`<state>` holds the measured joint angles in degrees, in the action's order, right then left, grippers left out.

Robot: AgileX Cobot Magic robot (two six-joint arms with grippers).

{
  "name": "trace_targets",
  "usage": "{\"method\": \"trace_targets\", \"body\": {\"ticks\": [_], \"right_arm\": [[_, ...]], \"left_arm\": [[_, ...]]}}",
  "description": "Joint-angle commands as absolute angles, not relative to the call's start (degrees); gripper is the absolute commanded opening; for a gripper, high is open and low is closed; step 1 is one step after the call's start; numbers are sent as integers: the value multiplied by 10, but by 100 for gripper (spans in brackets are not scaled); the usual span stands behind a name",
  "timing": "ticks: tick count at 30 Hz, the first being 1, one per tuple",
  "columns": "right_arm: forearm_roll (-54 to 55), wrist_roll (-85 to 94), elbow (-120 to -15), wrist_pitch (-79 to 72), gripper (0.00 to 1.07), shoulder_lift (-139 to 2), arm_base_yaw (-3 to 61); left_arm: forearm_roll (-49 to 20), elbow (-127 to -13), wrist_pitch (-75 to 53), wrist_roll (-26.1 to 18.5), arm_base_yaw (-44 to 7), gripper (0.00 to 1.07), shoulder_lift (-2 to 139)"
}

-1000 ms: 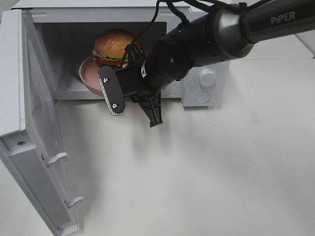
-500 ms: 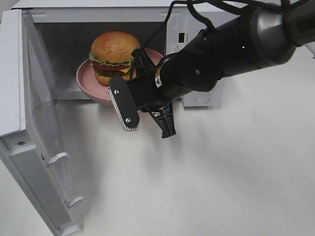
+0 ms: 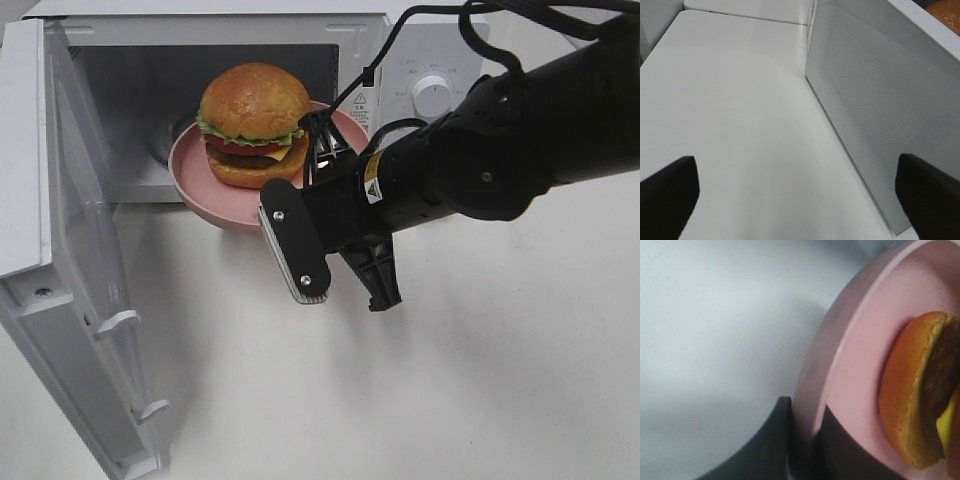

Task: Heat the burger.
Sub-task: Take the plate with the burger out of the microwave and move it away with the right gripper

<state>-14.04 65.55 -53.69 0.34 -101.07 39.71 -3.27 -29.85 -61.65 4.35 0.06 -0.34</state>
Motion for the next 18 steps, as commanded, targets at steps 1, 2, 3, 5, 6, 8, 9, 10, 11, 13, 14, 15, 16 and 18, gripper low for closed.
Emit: {"method": "trace_targets", "body": {"ticks": [1,2,3,5,6,8,9,10,11,13,14,15,16,18], "right_arm": [[-138,646,-516,-38,0,-979,401],[-138,646,-516,-38,0,-979,401],[-138,646,-502,-37,0,-968,404],[-138,646,-489,-37,0,-956,414],[-137,644,-482,-34,0,-949,415],[-135,637,-469,-32,0,-937,416],[-135,630,-462,-30,0,-929,419],[-135,630,-462,-30,0,-929,419],[-135,617,-450,-25,0,-916,421],[-135,614,-438,-20,0,-902,421],[-135,614,-431,-17,0,-894,421],[-135,614,-431,-17,0,-894,421],[-135,614,-418,-11,0,-880,421],[-135,614,-406,0,0,-864,421]], "left_arm": [[-33,-299,-612,42,1,100,-6],[-33,-299,-612,42,1,100,-6],[-33,-299,-612,42,1,100,-6],[-33,-299,-612,42,1,100,-6],[-33,-299,-612,42,1,100,-6],[-33,-299,-612,42,1,100,-6],[-33,-299,-612,42,1,100,-6],[-33,-299,-612,42,1,100,-6],[-33,-299,-612,42,1,100,-6],[-33,-299,-612,42,1,100,-6],[-33,-299,-612,42,1,100,-6],[-33,-299,-612,42,1,100,-6],[-33,-299,-612,42,1,100,-6],[-33,-299,-612,42,1,100,-6]]}}
